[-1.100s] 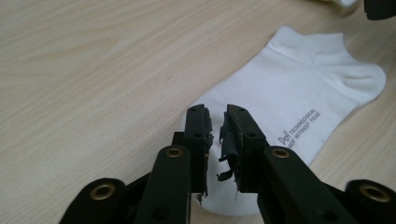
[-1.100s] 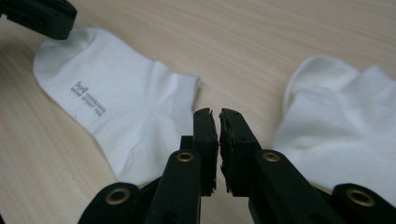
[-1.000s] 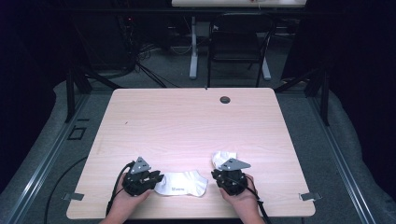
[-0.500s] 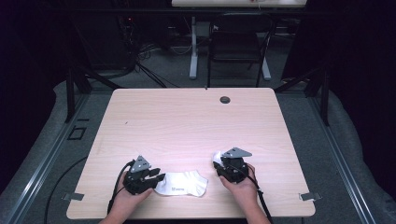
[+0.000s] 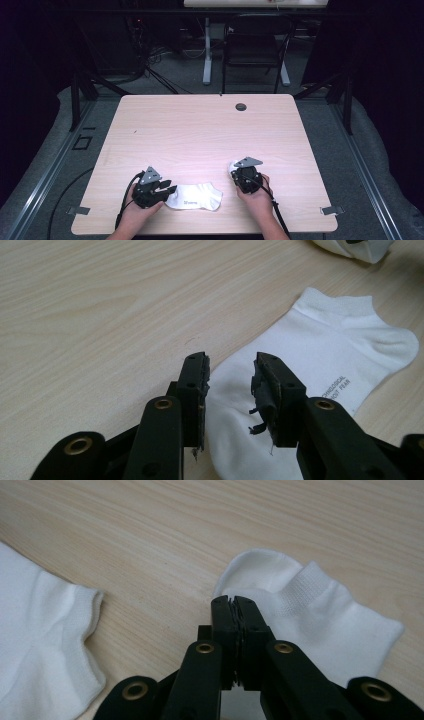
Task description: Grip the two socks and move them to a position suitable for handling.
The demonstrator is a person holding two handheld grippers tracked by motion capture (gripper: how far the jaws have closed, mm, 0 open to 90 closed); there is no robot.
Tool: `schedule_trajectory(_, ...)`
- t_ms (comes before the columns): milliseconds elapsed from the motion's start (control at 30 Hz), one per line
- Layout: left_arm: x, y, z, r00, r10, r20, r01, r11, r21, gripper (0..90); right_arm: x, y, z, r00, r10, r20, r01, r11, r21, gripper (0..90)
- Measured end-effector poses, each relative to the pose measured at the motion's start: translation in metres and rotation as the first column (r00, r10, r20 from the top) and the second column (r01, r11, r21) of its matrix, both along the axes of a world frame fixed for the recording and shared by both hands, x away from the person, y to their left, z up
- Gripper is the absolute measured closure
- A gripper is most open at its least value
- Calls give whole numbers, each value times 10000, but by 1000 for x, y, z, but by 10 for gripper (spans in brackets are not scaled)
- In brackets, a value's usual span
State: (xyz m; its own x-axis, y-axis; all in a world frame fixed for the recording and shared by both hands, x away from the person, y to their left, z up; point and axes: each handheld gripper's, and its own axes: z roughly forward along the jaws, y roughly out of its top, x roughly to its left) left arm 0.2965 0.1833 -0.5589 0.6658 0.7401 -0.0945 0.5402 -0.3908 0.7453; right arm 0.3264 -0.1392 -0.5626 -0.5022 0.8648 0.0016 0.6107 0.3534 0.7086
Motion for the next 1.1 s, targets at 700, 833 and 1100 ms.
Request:
schedule_trajectory(700,3,5,1,9998,172,33,-172,9998,-98,660,0,62,19,9676,2156,1312,-2147,9764,-215,894)
schedule_trajectory(833,3,5,1,9998,171,35,-170,9998,-72,658,-4,59,29,9655,2042,1617,-2096,9776,175,894)
schedule_trajectory(1100,4,4,-1,9998,206,61,-205,9998,-7,658,-5,36,45,9730,981,2090,-1310,9800,1499,894)
